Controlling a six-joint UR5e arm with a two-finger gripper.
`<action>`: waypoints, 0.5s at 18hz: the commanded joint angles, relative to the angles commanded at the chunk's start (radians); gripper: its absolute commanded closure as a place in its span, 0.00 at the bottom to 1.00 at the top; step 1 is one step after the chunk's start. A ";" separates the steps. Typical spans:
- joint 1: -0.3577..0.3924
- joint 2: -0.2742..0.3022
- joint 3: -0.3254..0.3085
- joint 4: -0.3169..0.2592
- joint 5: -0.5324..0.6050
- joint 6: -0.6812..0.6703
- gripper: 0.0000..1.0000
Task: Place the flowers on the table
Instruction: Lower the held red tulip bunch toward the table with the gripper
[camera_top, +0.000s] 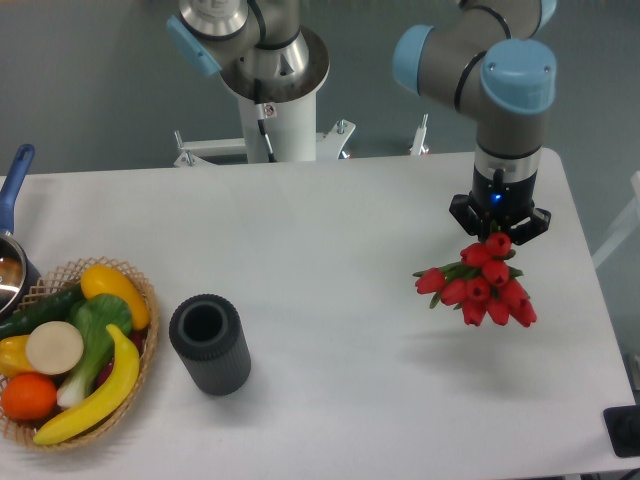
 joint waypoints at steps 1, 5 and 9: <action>-0.003 -0.005 0.000 0.000 0.000 0.000 0.86; -0.017 -0.028 -0.005 0.002 0.003 -0.037 0.85; -0.023 -0.071 -0.003 0.005 0.000 -0.049 0.85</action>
